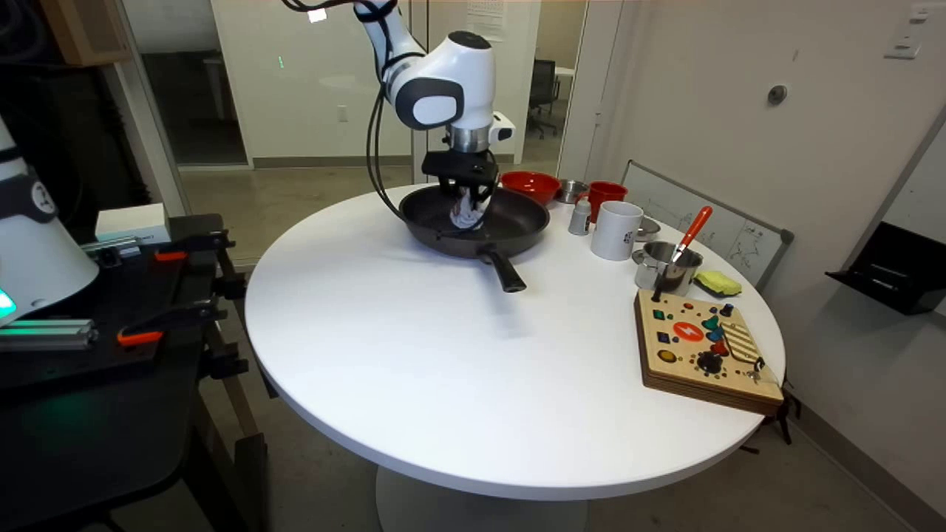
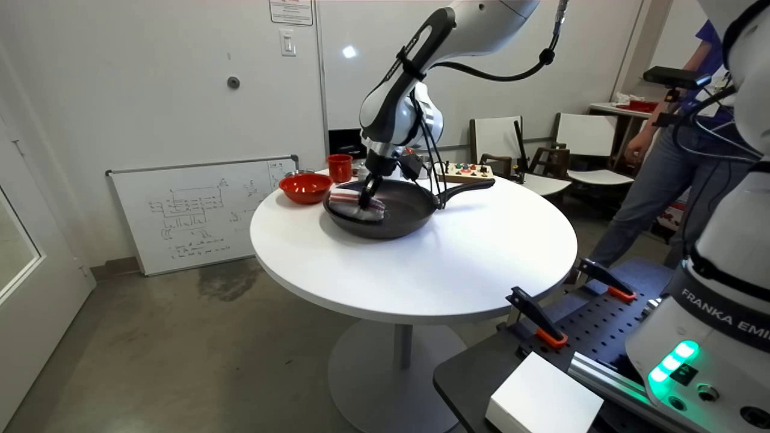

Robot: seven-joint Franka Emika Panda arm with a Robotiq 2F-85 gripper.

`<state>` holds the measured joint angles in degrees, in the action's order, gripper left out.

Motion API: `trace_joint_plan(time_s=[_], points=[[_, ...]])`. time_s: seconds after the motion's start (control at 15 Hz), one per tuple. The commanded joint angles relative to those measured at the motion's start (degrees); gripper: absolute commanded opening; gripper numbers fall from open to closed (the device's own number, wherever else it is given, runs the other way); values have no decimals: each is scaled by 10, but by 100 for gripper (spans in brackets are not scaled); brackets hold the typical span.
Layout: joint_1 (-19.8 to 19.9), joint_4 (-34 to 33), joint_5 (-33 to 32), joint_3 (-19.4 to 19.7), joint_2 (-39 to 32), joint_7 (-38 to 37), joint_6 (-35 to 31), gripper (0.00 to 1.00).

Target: Use the towel to wipe the pan

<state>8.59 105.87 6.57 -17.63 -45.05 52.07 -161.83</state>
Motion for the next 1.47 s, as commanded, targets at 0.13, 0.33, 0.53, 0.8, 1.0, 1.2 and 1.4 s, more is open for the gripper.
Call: trace_joint_plan(time_s=[0.13, 0.33, 0.53, 0.8, 1.0, 1.2, 1.4], points=[[-1, -55, -44, 42, -38, -43, -7, 5], [4, -63, -54, 62, -43, -62, -9, 5], [9, -56, -64, 84, -32, -86, -5, 5], [63, -21, -49, 52, 3, -72, 33, 5], [111, 24, -30, 17, 40, -49, 60, 5], [146, 44, -2, -23, 41, -15, 87, 5], [158, 66, 28, -59, 42, 31, 115, 5]])
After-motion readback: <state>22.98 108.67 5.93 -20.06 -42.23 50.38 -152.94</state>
